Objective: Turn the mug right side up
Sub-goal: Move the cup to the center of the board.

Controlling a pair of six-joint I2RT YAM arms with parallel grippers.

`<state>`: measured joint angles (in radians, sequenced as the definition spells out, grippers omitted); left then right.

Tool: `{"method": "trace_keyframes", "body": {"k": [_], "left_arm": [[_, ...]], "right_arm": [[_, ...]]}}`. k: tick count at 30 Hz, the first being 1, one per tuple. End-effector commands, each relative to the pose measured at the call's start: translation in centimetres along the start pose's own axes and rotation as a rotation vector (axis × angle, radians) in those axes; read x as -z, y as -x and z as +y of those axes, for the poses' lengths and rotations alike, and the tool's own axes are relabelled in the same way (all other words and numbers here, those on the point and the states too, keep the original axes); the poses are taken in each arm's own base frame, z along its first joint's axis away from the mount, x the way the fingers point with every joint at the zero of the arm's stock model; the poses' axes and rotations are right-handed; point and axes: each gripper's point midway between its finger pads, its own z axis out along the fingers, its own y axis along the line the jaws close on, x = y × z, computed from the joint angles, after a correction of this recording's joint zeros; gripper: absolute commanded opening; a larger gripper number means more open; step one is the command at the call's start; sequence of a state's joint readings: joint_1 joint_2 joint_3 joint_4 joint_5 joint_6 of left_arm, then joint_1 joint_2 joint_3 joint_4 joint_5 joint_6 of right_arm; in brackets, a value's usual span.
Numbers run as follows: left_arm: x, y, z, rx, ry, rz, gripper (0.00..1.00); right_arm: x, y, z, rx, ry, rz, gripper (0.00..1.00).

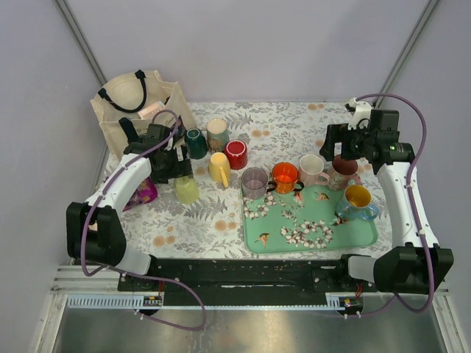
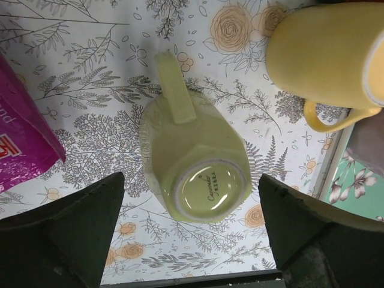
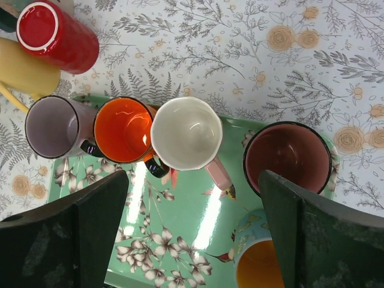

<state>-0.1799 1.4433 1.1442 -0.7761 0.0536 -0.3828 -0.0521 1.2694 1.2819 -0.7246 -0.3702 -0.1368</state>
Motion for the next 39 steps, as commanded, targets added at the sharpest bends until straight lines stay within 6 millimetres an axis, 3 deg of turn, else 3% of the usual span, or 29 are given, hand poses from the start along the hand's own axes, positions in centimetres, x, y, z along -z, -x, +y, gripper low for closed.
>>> {"method": "trace_keyframes", "body": {"k": [1, 8, 16, 19, 26, 33, 39], "left_arm": [[-0.9, 0.3, -0.8, 0.034, -0.040, 0.020, 0.94], [-2.2, -2.2, -0.8, 0.036, -0.091, 0.090, 0.82], [-1.1, -3.7, -1.5, -0.074, -0.182, 0.082, 0.69], [-0.7, -4.9, -2.5, -0.216, -0.259, 0.095, 0.66], [1.0, -8.1, -2.4, -0.559, -0.387, 0.228, 0.59], [4.1, -10.1, -2.6, -1.009, -0.583, 0.222, 0.60], [4.9, -12.7, -3.6, -1.296, -0.676, 0.218, 0.61]], "right_arm": [[1.2, 1.3, -0.1, -0.006, -0.048, -0.068, 1.00], [1.5, 0.7, 0.4, 0.055, -0.015, -0.053, 0.99], [0.9, 0.2, 1.1, 0.060, 0.035, -0.037, 0.99], [0.4, 0.2, 1.7, 0.045, 0.077, -0.028, 1.00], [0.2, -0.5, 3.8, 0.070, 0.204, -0.020, 1.00], [1.0, -2.0, 9.3, 0.194, 0.470, -0.034, 0.99], [1.2, -2.9, 11.6, 0.338, 0.555, -0.023, 1.00]]}}
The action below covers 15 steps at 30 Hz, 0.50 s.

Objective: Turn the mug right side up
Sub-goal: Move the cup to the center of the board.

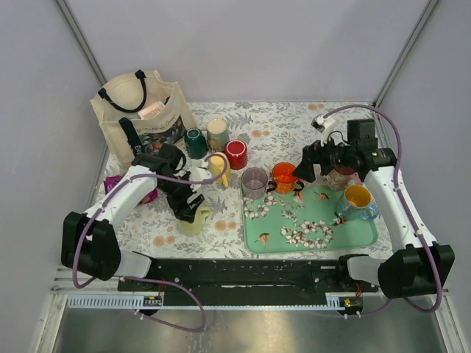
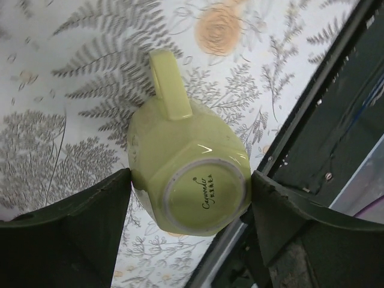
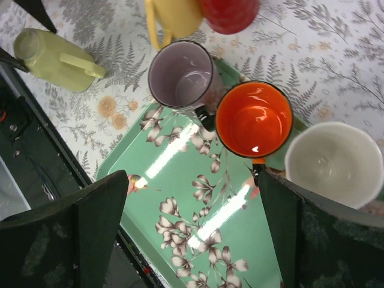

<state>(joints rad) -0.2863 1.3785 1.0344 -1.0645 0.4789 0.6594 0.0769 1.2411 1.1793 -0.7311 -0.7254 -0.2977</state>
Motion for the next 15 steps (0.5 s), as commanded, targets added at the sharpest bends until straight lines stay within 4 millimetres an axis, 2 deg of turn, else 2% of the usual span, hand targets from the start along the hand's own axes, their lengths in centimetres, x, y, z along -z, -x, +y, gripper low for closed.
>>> {"method": "trace_keyframes", "body": {"k": [1, 4, 7, 15], "left_arm": [[0.5, 1.1, -3.3, -0.360, -0.083, -0.046, 0.63], [0.0, 1.3, -3.8, -0.470, -0.045, -0.051, 0.68], [0.0, 2.0, -3.8, -0.509, 0.004, -0.078, 0.73], [2.8, 3.8, -4.0, -0.564, 0.108, -0.179, 0.85]], "right_arm": [[0.2, 1.1, 2.3, 0.176, 0.091, -0.037, 1.00], [0.1, 1.2, 2.5, 0.224, 0.103, -0.060, 0.99], [-0.2, 1.0, 2.7, 0.249, 0.116, -0.069, 1.00], [-1.8, 0.2, 3.4, 0.298, 0.176, -0.043, 1.00]]}}
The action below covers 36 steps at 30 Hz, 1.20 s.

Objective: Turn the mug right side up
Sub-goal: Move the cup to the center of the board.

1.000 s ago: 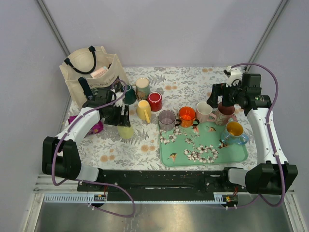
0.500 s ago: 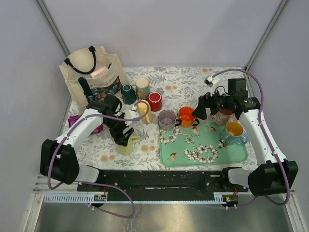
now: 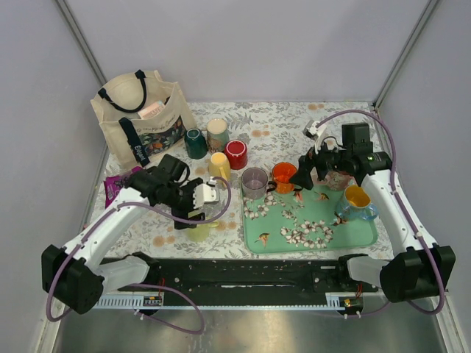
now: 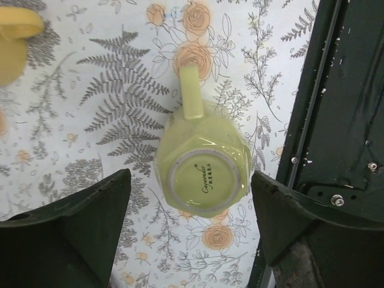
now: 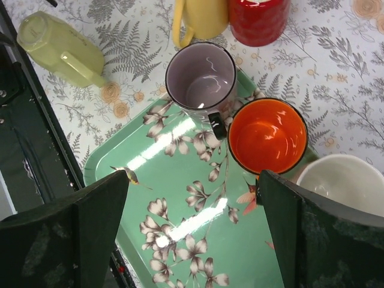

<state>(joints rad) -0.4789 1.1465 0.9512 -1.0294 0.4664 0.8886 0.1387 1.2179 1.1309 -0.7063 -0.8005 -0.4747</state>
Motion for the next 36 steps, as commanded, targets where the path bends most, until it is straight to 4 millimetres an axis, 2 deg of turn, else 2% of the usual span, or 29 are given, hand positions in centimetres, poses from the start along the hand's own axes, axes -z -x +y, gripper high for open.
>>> {"method": "trace_keyframes", "body": {"k": [1, 7, 11, 12, 13, 16, 19, 24, 28, 31, 36], "left_arm": [[2.2, 2.5, 1.4, -0.095, 0.101, -0.080, 0.85], [6.3, 4.9, 2.3, -0.048, 0.238, -0.143, 0.88], [8.7, 6.4, 4.2, 0.175, 0.408, -0.241, 0.88], [9.0, 6.6, 4.5, 0.231, 0.433, -0.259, 0.88], [9.5, 6.8, 4.6, 0.289, 0.449, -0.284, 0.88], [10.9, 7.0, 5.3, 0.468, 0.488, -0.370, 0.86], [12.1, 6.4, 6.2, 0.566, 0.539, -0.413, 0.86], [14.4, 5.4, 6.8, 0.573, 0.657, -0.450, 0.86], [15.2, 4.5, 7.0, 0.633, 0.693, -0.493, 0.86], [15.2, 4.2, 6.6, 0.646, 0.689, -0.515, 0.85], [15.6, 3.6, 6.3, 0.675, 0.702, -0.530, 0.84]], "right_arm": [[-1.3, 1.1, 0.9, 0.097, 0.065, -0.031, 1.00], [-5.4, 1.4, 4.5, 0.288, 0.190, 0.023, 1.00], [-8.6, 1.4, 7.6, 0.439, 0.306, 0.079, 1.00], [-9.5, 1.4, 7.8, 0.462, 0.310, 0.095, 1.00], [-10.4, 1.9, 8.3, 0.497, 0.319, 0.099, 0.98], [-13.2, 1.3, 10.1, 0.540, 0.394, 0.142, 0.92], [-15.7, -0.3, 12.7, 0.584, 0.513, 0.216, 0.85], [-19.1, -3.6, 16.0, 0.615, 0.605, 0.332, 0.77], [-22.1, -4.6, 17.3, 0.593, 0.571, 0.322, 0.76], [-23.4, -4.8, 17.9, 0.602, 0.555, 0.324, 0.76], [-25.5, -6.0, 17.5, 0.570, 0.536, 0.368, 0.73]]}}
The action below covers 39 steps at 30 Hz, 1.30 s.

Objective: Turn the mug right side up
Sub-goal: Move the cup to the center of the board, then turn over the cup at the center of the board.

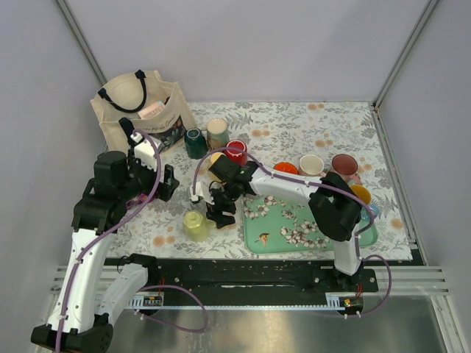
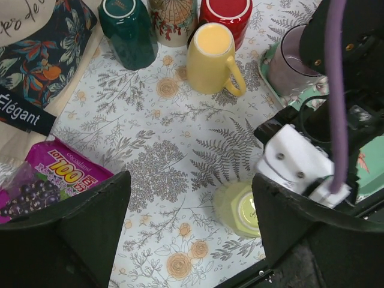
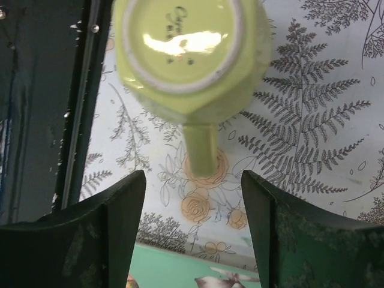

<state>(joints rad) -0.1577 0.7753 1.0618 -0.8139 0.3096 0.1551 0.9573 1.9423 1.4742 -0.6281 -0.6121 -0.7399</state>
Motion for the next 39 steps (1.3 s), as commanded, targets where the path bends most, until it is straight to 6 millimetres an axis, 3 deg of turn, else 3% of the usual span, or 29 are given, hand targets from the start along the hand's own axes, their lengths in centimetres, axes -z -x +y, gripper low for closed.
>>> {"method": "trace_keyframes", "body": {"k": [1, 8, 10, 14, 17, 23, 26, 30, 32, 39], "left_arm": [[0.4, 1.0, 0.0, 0.038, -0.003, -0.060, 0.84], [0.9, 1.8, 0.6, 0.084, 0.011, -0.084, 0.82], [0.9, 1.8, 0.6, 0.086, 0.010, -0.087, 0.81], [0.5, 1.7, 0.6, 0.091, 0.003, -0.090, 0.80], [0.4, 1.9, 0.6, 0.073, -0.004, -0.097, 0.80], [0.5, 2.9, 1.6, -0.212, 0.001, -0.123, 0.82], [1.2, 3.1, 1.3, -0.462, -0.036, -0.136, 0.86], [1.6, 2.5, 2.5, -0.854, -0.004, -0.118, 0.99], [1.8, 2.2, 2.7, -1.023, -0.007, -0.099, 0.99], [2.5, 3.3, -0.6, -1.276, -0.133, -0.248, 0.98]], "right_arm": [[-1.2, 0.9, -2.7, -0.025, -0.070, -0.008, 0.72], [-3.7, 0.4, -2.4, -0.076, -0.035, -0.005, 0.56], [-4.1, 0.4, -1.8, -0.077, -0.011, -0.009, 0.45], [-3.7, 1.0, -1.5, -0.093, 0.001, -0.026, 0.14], [-2.8, 1.4, -1.2, -0.090, 0.014, -0.040, 0.00], [1.3, 3.4, -0.7, -0.117, 0.039, -0.103, 0.00], [3.5, 4.4, 0.2, -0.171, 0.110, -0.121, 0.00], [5.9, 6.5, -0.7, -0.240, 0.113, -0.190, 0.00], [7.0, 7.7, -1.0, -0.267, 0.119, -0.231, 0.00], [13.5, 12.5, -2.7, -0.426, 0.186, -0.440, 0.00]]}}
